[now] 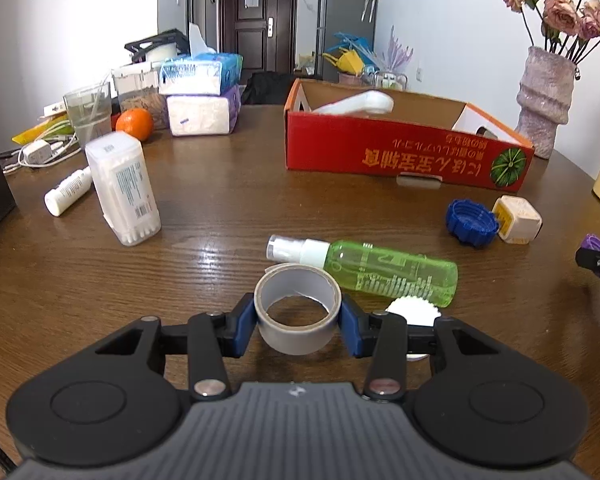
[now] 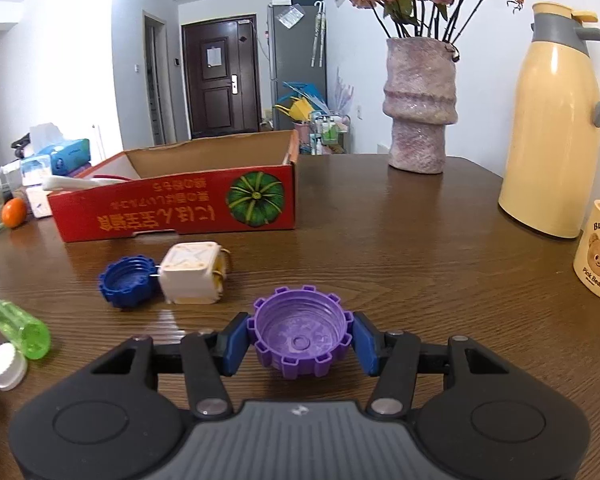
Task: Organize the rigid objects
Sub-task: 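Carry the tape roll and purple cap over the red box with both tools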
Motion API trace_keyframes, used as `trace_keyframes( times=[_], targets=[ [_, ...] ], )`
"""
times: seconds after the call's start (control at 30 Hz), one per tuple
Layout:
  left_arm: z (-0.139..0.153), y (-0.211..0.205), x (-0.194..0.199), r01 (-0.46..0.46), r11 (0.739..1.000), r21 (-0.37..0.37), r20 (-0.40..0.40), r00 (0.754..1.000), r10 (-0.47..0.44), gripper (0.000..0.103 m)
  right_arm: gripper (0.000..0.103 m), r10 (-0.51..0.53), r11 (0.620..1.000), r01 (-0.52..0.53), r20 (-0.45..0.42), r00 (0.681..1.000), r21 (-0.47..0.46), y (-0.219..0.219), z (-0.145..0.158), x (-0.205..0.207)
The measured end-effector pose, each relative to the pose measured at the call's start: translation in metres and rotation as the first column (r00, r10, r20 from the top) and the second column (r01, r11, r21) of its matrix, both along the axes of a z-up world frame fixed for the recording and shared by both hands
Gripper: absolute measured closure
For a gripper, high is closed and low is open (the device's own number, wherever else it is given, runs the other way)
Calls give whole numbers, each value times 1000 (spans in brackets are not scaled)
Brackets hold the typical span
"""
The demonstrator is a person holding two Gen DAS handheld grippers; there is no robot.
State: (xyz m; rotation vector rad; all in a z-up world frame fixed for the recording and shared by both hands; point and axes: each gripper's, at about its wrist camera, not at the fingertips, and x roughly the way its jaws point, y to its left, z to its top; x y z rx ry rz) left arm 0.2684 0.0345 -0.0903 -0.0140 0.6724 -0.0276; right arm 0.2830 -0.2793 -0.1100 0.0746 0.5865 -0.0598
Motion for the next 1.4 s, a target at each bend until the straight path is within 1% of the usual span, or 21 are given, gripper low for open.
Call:
trace_keyframes(
  times=[0.23, 0.5, 0.77, 0.9, 1.2, 1.4],
  targets=[
    [14, -3, -5, -3, 1000, -3, 41, 999, 3, 58, 50, 31, 999, -31, 43, 999, 11, 13, 13, -6],
    [41, -16, -1, 21, 1000, 3, 99, 995, -21, 58, 50, 64, 998, -65, 79, 995, 9, 28, 30, -4],
    [63, -33, 11, 42, 999, -8, 137, 990, -41, 58, 50, 85, 996, -87, 120, 989, 11, 37, 48, 1],
    [69, -40, 17, 50, 999, -18, 151, 987, -47, 58, 50, 97, 995, -100, 137, 986, 13, 43, 54, 5],
    [85, -51, 35, 44, 998, -55, 184, 982, -33, 58, 50, 104, 994, -109, 172, 980, 19, 49, 64, 18],
    [95, -63, 49, 47, 997, -60, 211, 977, -33, 58, 50, 106, 994, -111, 190, 976, 15, 49, 71, 29]
  ],
)
